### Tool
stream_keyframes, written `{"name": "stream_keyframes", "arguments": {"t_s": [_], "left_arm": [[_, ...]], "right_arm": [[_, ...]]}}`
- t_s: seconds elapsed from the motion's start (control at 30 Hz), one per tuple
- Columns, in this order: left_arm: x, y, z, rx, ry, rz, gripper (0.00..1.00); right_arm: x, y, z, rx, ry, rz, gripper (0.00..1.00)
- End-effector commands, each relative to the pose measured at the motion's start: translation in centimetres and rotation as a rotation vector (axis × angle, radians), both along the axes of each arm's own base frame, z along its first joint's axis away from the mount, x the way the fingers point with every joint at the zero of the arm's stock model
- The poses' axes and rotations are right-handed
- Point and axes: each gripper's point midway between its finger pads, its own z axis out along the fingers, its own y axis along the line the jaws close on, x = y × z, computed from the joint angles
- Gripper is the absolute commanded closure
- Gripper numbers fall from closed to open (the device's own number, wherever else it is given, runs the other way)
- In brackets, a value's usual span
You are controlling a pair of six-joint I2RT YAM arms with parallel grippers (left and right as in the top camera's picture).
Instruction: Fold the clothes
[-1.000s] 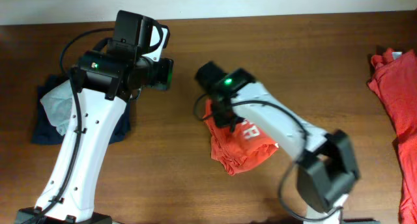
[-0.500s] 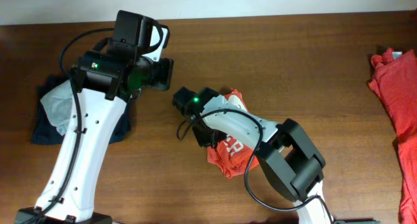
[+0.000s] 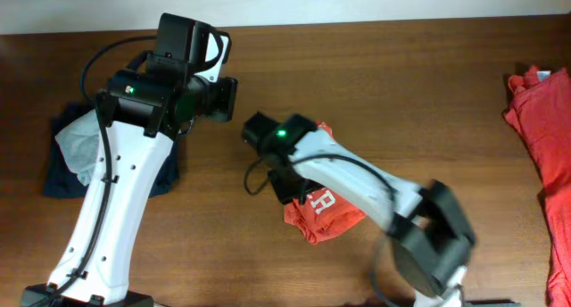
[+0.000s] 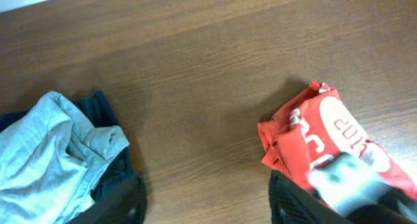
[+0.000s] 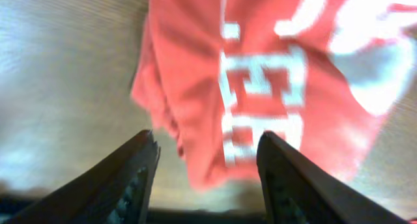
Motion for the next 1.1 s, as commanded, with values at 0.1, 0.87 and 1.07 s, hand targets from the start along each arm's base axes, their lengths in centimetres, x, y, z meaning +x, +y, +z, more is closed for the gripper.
{"name": "stream_keyframes", "arguments": {"t_s": [0.1,0.87,1.07], "left_arm": [[0.0,0.0,1.7,-0.02,-0.049,-0.001,0.36],[-2.5,-15.4,-20.0,-0.252,0.502,-0.589,0.87],[-3.6,-11.8,-27.0,-0.06,0.687,-0.489,0.93]], "right_arm": [[0.1,-2.7,4.7,0.069,-0.045,-0.11,0.41],[-0.4,-8.2,-3.6,0.527,0.291,-0.21,0.9],[-0.9,-11.6,-6.2,0.356,0.289,-0.374,0.92]]}}
